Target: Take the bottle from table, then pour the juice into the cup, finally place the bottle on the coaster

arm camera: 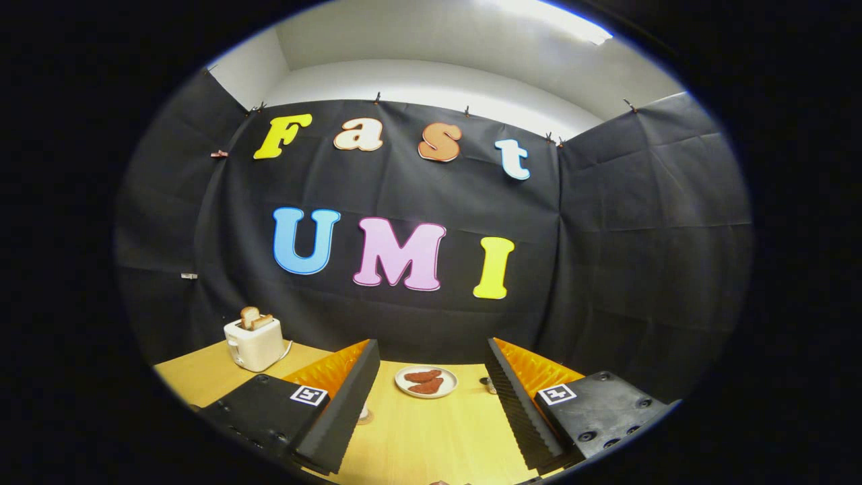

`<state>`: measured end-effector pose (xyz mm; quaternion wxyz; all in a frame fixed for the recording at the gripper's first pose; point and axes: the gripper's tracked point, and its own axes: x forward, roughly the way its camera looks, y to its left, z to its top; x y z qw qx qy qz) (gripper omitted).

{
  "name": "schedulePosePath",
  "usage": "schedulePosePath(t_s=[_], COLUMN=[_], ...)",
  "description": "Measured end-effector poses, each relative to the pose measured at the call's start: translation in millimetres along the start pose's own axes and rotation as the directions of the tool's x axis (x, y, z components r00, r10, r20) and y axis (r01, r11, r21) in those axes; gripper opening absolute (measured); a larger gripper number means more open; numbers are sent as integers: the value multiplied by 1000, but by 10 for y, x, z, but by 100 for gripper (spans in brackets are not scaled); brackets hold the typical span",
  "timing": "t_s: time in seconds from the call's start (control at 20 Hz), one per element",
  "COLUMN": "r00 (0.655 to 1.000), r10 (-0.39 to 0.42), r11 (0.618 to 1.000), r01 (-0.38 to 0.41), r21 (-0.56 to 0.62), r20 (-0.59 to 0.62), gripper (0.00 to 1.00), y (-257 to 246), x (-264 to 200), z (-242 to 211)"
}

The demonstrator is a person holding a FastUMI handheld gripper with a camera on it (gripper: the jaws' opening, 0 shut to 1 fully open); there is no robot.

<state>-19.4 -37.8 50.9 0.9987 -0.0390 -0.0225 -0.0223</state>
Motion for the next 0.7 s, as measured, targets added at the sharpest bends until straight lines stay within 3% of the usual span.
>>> schedulePosePath(t_s=[0.3, 0.7], r00=[1000, 994], r10=[-9, 94], r11=[998, 996], r01=[9, -94], r21=[-59, 7], r20=[-4, -47], gripper=[97, 97], y=[-86, 130], x=[-476, -311], z=[-49, -344])
